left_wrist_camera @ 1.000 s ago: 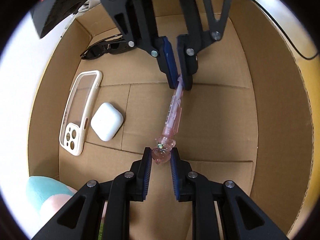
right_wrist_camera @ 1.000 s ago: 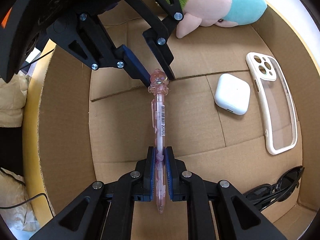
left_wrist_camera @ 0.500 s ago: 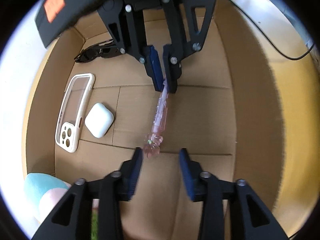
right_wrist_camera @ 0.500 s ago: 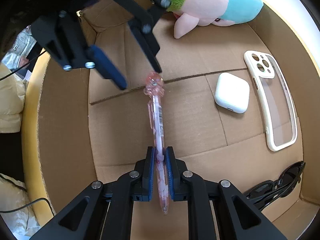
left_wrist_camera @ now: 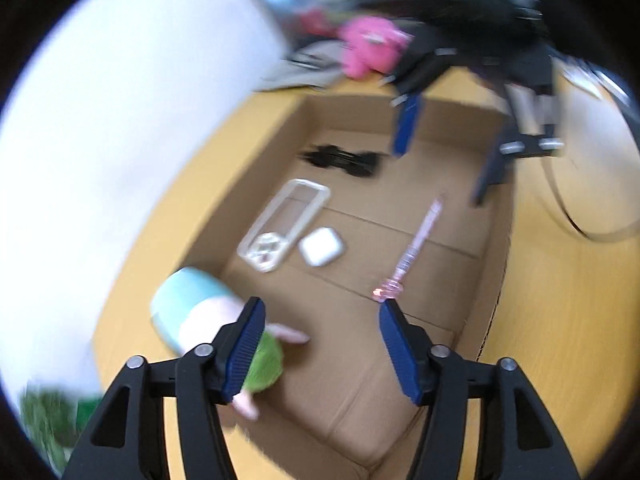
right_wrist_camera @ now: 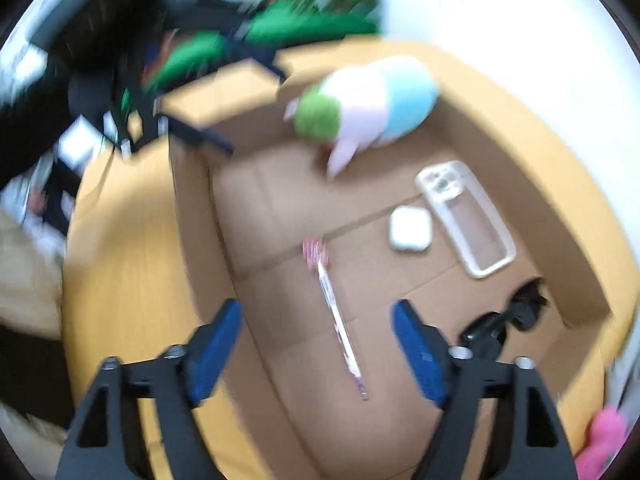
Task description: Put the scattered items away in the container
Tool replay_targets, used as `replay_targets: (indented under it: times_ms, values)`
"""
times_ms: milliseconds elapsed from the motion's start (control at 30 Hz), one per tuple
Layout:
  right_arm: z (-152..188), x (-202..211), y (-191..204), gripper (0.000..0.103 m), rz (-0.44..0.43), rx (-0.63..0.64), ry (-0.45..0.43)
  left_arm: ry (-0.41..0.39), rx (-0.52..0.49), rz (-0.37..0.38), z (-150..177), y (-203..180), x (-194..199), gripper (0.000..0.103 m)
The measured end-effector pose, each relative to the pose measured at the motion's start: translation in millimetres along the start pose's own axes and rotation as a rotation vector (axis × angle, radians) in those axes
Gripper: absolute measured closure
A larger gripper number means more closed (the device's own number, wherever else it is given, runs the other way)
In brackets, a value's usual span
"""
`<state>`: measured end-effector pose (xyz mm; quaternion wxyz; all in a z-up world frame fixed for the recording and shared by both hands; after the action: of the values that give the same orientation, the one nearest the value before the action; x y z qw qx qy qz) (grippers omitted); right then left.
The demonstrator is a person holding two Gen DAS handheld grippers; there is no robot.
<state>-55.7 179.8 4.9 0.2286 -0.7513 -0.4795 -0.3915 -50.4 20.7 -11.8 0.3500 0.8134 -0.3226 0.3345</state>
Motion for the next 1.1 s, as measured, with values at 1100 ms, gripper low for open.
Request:
replay_targets:
  times_ms: [1100]
  values:
    - [44.1, 7.4, 66.8, 0.001, 0.608, -0.660, -0.212, -0.134, 0.991, -0.350, 56.1, -31.4, 46.3, 0.024]
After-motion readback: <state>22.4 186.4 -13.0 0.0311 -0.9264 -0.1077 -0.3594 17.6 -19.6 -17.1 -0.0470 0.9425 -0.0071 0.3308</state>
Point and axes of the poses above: each gripper's, at about its wrist camera, not at the fingertips, and x roughly against the way its jaws point, y to its left, z to its underside, the point moved 4 cm from there along -x, roughly the way its jaws point, and after that the axes turned 5 degrees about x, right-handed, at the moved point
